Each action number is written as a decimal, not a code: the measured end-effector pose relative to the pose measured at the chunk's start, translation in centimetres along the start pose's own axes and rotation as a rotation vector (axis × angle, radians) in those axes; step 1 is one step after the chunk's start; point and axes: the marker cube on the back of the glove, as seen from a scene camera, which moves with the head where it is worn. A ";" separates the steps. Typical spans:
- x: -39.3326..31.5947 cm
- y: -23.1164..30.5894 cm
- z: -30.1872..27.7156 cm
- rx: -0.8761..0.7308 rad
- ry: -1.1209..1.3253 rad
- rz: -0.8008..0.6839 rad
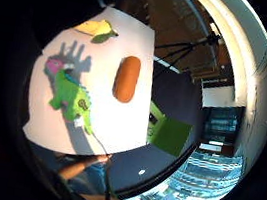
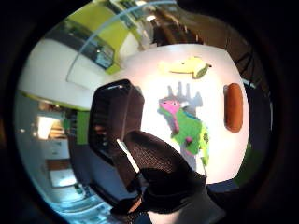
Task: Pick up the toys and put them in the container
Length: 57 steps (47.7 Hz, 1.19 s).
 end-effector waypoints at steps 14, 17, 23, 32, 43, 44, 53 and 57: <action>0.8 0.0 3.5 -0.061 -0.016 -0.009; 0.8 0.2 4.4 -0.077 -0.031 -0.012; 1.0 0.5 7.2 -0.116 -0.028 -0.037; 0.7 1.4 12.3 -0.194 -0.057 -0.040; -0.9 4.5 20.0 -0.306 -0.079 -0.056; -1.0 4.7 20.7 -0.320 -0.096 -0.055; -2.5 7.2 24.4 -0.454 -0.210 -0.066; -3.4 8.0 24.1 -0.425 -0.157 -0.083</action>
